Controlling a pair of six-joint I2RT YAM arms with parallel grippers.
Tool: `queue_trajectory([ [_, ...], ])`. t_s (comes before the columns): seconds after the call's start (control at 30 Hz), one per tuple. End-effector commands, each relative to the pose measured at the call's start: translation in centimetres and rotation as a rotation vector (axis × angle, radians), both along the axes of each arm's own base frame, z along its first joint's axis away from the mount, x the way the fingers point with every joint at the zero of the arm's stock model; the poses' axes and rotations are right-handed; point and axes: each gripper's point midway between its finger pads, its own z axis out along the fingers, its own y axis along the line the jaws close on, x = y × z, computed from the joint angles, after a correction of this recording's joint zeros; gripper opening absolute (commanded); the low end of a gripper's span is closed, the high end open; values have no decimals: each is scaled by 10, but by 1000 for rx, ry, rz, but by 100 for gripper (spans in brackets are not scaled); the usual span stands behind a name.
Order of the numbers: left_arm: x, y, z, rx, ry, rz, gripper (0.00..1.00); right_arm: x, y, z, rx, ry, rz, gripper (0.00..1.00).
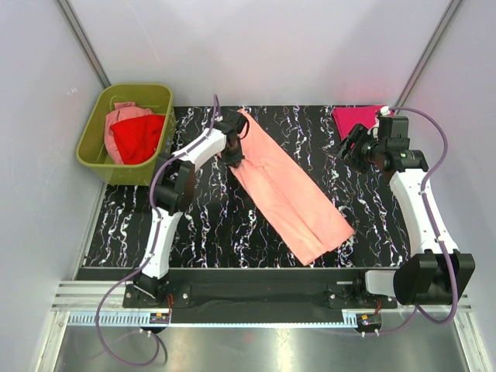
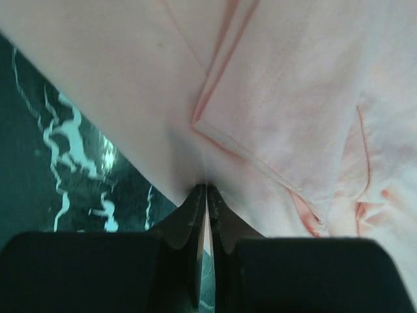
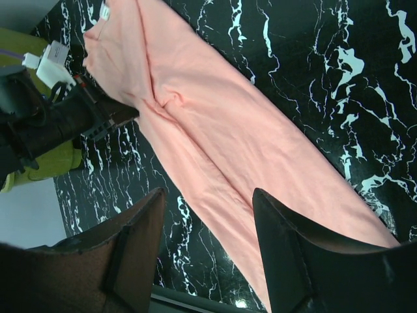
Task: Fold and stack the t-shirts
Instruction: Fold the tshirt
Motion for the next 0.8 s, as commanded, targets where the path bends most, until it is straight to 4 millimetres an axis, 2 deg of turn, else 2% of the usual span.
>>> queue_trajectory([
  [0.0, 27, 17, -3, 60, -25, 31, 11, 6, 3, 25, 20, -90, 12, 64],
  [0.07, 40, 21, -7, 55, -36, 45, 12, 9, 2, 27, 18, -98, 6, 64],
  [0.1, 46, 29, -8, 52, -36, 62, 12, 9, 3, 28, 21, -100, 7, 64],
  [0.2, 68, 31, -3, -6, -80, 43, 14, 14, 4, 30, 37, -106, -1, 64],
  [0.23, 80, 24, 5, -50, -133, 10, 15, 16, 4, 31, 42, -108, 0, 64],
  [0.27, 77, 6, 18, -138, -148, -101, 15, 17, 5, 33, 46, -111, 3, 64],
  [0.33, 78, -10, 46, -184, -219, -159, 18, 16, 5, 32, 41, -99, 10, 64],
  [0.37, 63, -9, 70, -184, -258, -174, 18, 15, 3, 33, 26, -104, 10, 64],
  [0.4, 60, -24, 90, -209, -332, -205, 20, 14, 2, 33, 16, -103, 6, 64],
  [0.43, 50, -27, 105, -218, -364, -212, 23, 12, 0, 33, 7, -100, -5, 64],
  [0.47, 27, -26, 125, -241, -391, -200, 24, 10, -1, 36, 3, -108, -8, 64],
  [0.5, 16, -40, 142, -276, -434, -224, 24, 9, -1, 37, 2, -109, -9, 64],
  [0.57, -20, -48, 159, -321, -433, -231, 25, 4, 1, 43, 9, -118, -1, 64],
  [0.6, -42, -68, 160, -344, -418, -282, 24, 2, 1, 45, 8, -119, 0, 64],
  [0.67, -81, -84, 154, -378, -362, -332, 23, -5, 1, 50, 4, -126, 5, 63],
  [0.7, -108, -102, 149, -388, -321, -386, 21, -7, 0, 52, 2, -131, 2, 62],
  [0.77, -144, -112, 131, -387, -241, -400, 17, -14, -1, 58, -3, -145, 1, 58],
])
